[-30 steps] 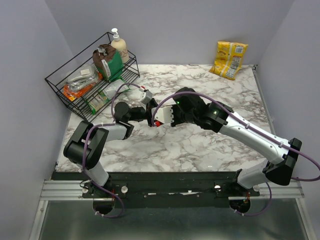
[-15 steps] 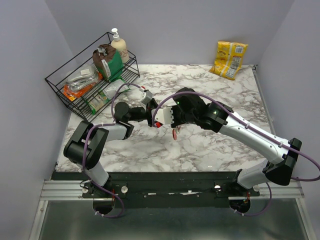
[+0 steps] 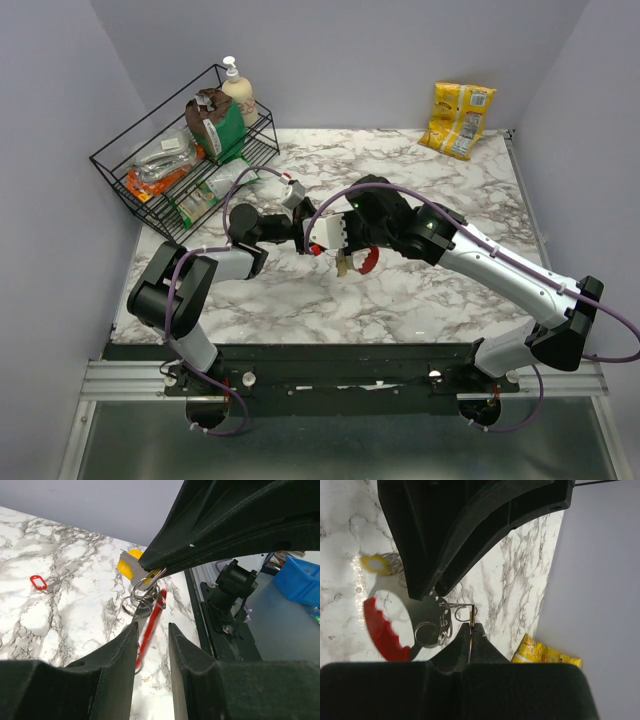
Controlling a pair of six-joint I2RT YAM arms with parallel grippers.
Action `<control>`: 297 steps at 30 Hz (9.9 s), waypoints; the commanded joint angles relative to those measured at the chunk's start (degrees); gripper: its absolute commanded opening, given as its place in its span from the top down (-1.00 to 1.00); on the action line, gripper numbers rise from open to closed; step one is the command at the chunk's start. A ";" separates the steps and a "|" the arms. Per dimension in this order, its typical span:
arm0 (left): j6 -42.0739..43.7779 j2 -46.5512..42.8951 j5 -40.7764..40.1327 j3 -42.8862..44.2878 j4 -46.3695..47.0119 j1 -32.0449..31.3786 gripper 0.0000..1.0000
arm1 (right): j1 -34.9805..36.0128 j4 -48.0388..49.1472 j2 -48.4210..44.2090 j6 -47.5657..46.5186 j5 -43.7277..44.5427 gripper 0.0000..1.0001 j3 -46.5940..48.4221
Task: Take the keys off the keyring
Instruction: Remove the key from the keyring.
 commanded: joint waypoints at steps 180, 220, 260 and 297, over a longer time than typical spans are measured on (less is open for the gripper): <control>-8.28 -2.52 -7.25 2.35 19.97 1.57 0.93 | -3.01 1.79 -1.26 3.13 -17.76 0.99 -3.91; -10.57 -1.90 0.57 5.07 19.97 2.54 -0.34 | -7.76 -4.18 -5.75 0.50 -19.52 0.99 1.36; -4.94 -3.49 9.98 4.19 20.06 -3.44 -0.03 | -8.46 -12.27 -0.21 0.41 -27.25 0.99 10.77; -6.88 -2.70 5.15 3.58 20.06 -2.12 1.00 | -14.61 -4.10 -9.70 -0.64 -24.79 0.99 -7.06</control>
